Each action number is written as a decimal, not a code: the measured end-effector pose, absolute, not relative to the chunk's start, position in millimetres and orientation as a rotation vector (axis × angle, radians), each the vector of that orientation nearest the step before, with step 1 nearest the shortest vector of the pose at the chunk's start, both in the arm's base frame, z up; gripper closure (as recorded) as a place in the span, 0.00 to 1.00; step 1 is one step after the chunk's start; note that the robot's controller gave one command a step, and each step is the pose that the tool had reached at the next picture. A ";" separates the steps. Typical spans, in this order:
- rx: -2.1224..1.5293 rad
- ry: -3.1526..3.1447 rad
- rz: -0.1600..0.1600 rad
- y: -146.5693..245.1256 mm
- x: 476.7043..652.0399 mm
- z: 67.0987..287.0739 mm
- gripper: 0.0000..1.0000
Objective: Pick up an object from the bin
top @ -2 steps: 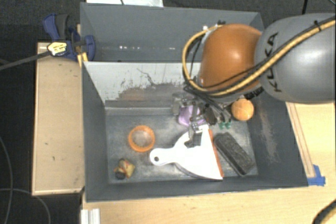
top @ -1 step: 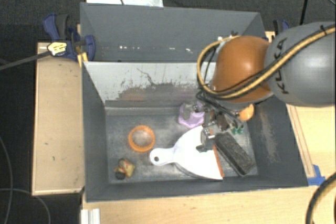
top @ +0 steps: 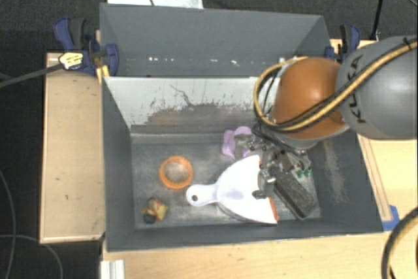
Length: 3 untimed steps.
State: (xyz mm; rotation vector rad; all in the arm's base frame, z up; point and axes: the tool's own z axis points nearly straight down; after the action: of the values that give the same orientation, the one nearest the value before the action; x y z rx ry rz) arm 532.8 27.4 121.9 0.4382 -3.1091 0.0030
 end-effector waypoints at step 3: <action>0.445 -3.115 -0.002 66.0 521.3 75.7 1.00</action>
Offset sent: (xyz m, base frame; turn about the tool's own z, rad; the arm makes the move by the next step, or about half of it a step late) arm -0.0128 0.0383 -0.0470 -0.0035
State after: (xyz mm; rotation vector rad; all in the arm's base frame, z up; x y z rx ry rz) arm 521.3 66.0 75.7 0.4452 -3.1155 -0.0016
